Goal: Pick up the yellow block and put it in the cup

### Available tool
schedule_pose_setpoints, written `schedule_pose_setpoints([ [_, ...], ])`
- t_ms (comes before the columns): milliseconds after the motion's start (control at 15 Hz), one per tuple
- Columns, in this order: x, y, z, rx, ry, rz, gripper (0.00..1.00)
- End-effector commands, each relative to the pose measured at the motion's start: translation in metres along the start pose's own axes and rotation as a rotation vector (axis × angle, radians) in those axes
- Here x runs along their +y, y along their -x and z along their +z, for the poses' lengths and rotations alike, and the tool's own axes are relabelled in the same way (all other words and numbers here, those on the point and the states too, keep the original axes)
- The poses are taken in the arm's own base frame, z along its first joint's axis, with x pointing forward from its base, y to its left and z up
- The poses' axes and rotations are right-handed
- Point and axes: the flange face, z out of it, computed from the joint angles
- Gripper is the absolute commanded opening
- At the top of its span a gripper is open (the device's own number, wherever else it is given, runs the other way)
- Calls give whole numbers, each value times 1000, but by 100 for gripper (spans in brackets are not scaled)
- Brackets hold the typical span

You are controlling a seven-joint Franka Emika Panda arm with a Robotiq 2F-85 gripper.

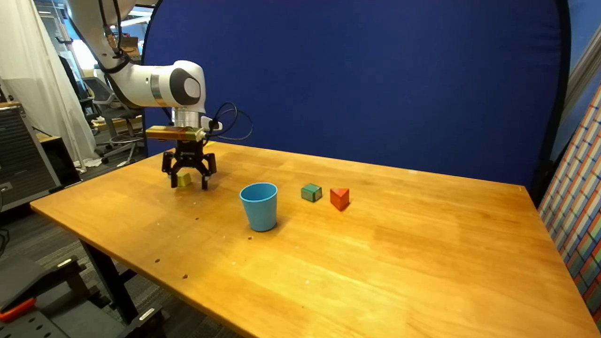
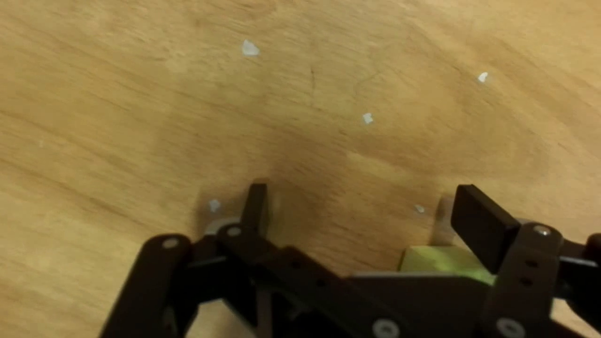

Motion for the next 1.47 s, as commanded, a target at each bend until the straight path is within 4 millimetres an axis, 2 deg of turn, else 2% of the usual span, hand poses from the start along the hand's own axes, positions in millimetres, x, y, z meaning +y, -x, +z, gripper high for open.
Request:
schedule_pose_setpoints([
  [0, -26, -8, -6, -12, -28, -30, 100],
  [200, -40, -11, -9, 5, -17, -56, 100],
  [533, -53, -19, -10, 24, 15, -87, 100],
  [600, -55, -20, -10, 28, 24, -97, 80],
  [733, -60, -24, -10, 42, 47, -110, 68],
  [1000, -61, -29, -12, 57, 113, -126, 35],
  [1067, -54, -27, -17, 63, 139, -110, 27],
  [1200, -27, -15, -33, 74, 168, -49, 16],
  [1267, 2, -2, -44, 84, 175, 23, 18],
  [1400, 44, 18, -54, 94, 169, 146, 20],
])
